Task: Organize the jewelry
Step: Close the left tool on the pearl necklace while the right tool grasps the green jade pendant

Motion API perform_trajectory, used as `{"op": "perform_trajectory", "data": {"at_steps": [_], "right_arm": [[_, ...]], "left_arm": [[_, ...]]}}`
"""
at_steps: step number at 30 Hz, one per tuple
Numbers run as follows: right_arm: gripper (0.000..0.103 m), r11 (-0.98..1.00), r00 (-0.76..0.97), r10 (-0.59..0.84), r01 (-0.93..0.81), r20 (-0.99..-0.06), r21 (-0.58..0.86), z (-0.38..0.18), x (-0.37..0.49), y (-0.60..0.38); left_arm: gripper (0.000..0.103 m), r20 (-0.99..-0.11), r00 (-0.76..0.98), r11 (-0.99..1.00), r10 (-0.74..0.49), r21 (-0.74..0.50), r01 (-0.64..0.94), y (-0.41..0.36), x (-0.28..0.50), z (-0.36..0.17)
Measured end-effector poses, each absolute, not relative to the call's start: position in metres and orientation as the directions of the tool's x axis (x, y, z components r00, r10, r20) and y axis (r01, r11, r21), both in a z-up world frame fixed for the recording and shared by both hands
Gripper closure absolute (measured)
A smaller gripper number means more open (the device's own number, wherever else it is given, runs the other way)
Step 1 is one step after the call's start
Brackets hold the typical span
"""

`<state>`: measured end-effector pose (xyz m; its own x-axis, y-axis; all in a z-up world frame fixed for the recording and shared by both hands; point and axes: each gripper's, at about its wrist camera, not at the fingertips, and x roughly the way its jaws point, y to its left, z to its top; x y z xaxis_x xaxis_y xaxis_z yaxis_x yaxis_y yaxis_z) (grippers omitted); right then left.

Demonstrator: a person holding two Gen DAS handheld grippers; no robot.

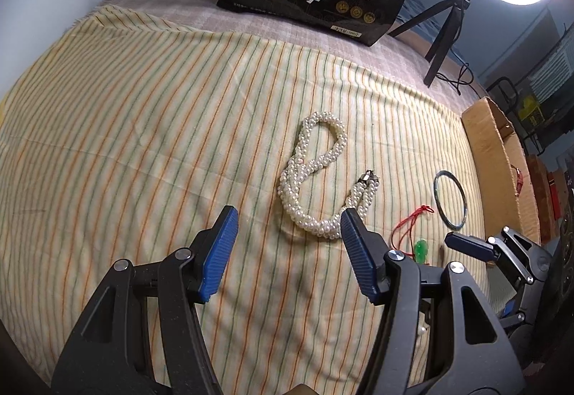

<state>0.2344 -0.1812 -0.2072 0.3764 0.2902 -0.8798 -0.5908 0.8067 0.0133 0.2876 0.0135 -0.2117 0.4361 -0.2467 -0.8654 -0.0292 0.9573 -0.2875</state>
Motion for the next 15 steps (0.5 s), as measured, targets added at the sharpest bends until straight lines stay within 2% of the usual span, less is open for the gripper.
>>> {"op": "perform_trajectory", "data": {"at_steps": [6, 10, 13, 15], "right_arm": [[0.034, 0.804, 0.375, 0.290, -0.595, -0.880, 0.011, -0.215, 0.241, -0.179], [0.035, 0.798, 0.373, 0.294, -0.602, -0.880, 0.012, -0.219, 0.243, -0.178], [0.043, 0.796, 0.370, 0.300, -0.605, -0.879, 0.017, -0.219, 0.244, -0.179], [0.053, 0.801, 0.369, 0.305, -0.598, -0.878, 0.028, -0.218, 0.246, -0.181]], "left_arm": [[0.043, -0.871, 0.436, 0.963, -0.228, -0.269, -0.032, 0.009, 0.293, -0.221], [0.054, -0.868, 0.446, 0.965, -0.219, -0.259, -0.031, 0.006, 0.295, -0.221], [0.065, -0.868, 0.448, 0.967, -0.214, -0.252, -0.026, 0.003, 0.297, -0.222], [0.073, -0.873, 0.446, 0.972, -0.198, -0.235, -0.029, 0.001, 0.298, -0.223]]}}
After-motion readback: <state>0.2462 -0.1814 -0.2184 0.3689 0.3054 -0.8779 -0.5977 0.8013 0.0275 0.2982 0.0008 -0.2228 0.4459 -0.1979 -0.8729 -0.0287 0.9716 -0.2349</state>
